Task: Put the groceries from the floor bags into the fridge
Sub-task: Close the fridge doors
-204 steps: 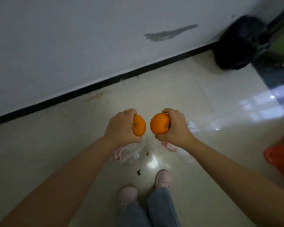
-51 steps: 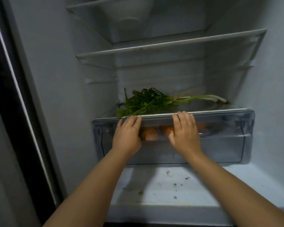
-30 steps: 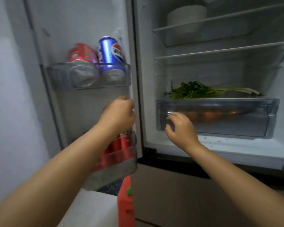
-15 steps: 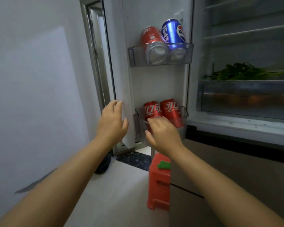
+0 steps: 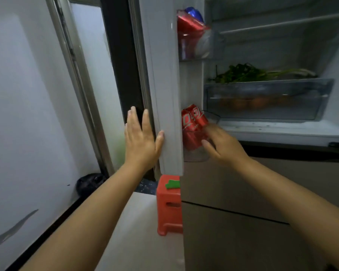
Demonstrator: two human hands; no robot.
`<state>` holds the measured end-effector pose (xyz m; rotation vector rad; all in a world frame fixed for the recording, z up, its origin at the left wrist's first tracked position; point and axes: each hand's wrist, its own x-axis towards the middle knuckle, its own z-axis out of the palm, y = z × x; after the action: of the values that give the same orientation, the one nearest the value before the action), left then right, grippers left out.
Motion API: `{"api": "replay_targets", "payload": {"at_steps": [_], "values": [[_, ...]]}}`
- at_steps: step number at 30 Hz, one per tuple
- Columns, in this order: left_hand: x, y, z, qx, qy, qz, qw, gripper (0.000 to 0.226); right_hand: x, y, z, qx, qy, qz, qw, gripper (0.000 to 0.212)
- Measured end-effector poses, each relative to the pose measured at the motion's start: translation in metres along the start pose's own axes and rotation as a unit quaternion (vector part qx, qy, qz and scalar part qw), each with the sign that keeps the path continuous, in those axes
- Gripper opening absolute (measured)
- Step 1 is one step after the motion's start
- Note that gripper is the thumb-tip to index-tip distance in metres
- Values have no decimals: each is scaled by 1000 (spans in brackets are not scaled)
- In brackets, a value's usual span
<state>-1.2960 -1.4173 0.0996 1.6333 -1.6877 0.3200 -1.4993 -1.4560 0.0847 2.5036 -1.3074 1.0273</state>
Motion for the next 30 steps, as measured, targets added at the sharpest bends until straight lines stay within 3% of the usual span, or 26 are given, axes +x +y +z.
{"api": "replay_targets", "payload": {"at_steps": [2,4,8,16,20,25,27,29,30], "values": [[1,13,13,47,63,89,993,71,-9,14,-12,10,-5,32,999,73],[3,30,27,87,113,180,973,63,-17,30,-27,3,-23,63,998,58],[9,74,47,125,128,295,938,55,-41,78,-74,-43,-40,126,990,58],[16,191,77,221,-13,309,925,62,-123,152,-172,-213,32,258,942,44],[26,227,98,253,-59,304,917,61,-183,197,-222,-307,82,321,892,45],[11,293,123,243,-112,361,893,59,-253,232,-261,-412,-19,400,818,48],[0,331,130,184,-126,384,896,57,-269,241,-270,-423,22,386,820,49],[-11,370,133,140,-127,416,889,56,-276,245,-284,-353,156,404,829,56],[-15,387,133,129,-121,434,883,56,-279,247,-291,-297,232,436,817,60]]}}
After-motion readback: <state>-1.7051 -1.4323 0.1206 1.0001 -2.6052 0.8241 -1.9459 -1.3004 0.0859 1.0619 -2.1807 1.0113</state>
